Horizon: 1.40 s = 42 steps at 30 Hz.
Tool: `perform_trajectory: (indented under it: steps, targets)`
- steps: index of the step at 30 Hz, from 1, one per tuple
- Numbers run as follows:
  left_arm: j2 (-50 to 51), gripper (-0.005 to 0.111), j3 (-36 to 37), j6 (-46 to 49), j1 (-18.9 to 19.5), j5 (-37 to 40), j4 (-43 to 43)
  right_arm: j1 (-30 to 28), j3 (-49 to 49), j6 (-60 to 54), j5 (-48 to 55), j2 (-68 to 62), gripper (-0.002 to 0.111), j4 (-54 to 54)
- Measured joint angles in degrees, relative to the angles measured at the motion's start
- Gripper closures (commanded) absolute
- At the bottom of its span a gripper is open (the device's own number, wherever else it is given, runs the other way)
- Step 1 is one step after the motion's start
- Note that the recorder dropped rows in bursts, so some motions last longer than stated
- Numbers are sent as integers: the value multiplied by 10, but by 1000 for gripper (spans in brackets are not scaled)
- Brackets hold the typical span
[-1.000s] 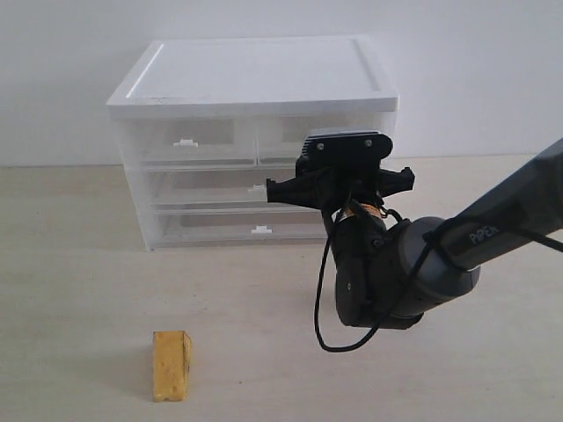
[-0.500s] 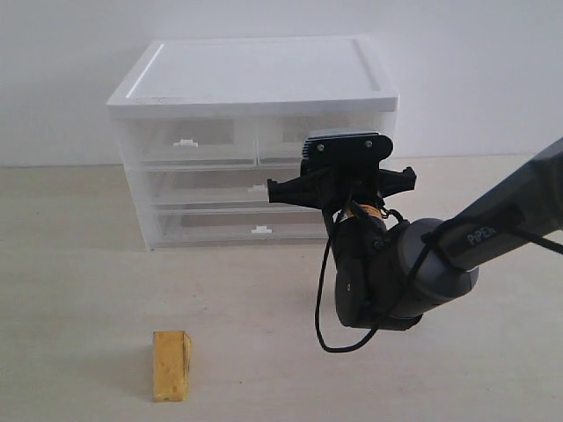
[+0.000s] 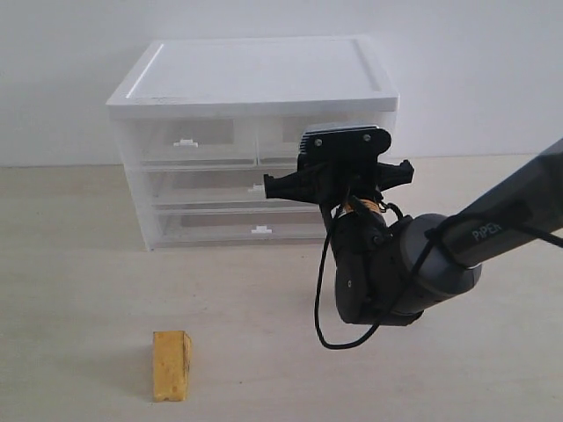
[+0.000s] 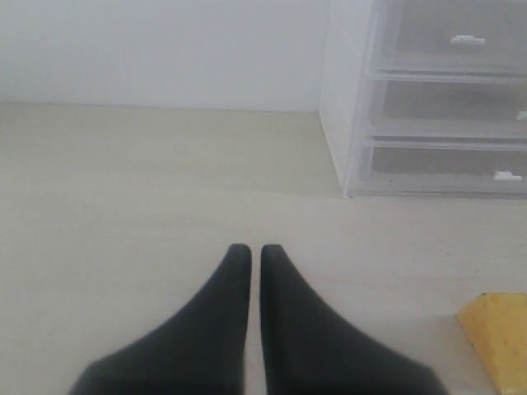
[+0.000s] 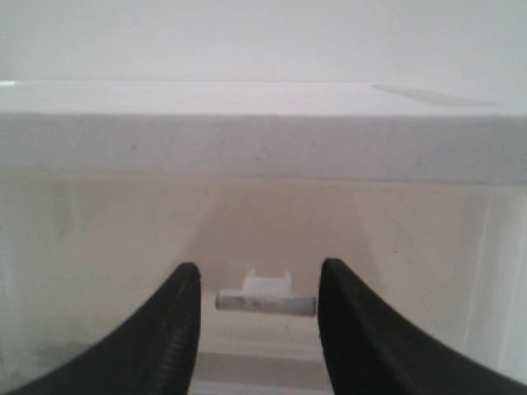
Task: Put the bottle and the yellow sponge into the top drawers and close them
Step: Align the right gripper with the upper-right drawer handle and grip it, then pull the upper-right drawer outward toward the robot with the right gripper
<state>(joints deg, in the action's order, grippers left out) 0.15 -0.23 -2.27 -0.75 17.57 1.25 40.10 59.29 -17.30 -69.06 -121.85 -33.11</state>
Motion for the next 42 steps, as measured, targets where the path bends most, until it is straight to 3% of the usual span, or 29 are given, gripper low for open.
perform_trajectory:
  steps: [11,13,16,17,31,42]
  targets:
    - [0,103,0,0,0,0,0,0,0,0,1,1,68,2]
    - [0,103,0,0,0,0,0,0,0,0,2,1,76,2]
    - [0,103,0,0,0,0,0,0,0,-1,5,1,106,-3]
    - [0,103,0,0,0,0,0,0,0,-1,5,1,108,-5]
    - [0,103,0,0,0,0,0,5,-36,-14,7,25,108,-6]
    - [0,103,0,0,0,0,0,80,-118,-21,-17,70,108,-78]
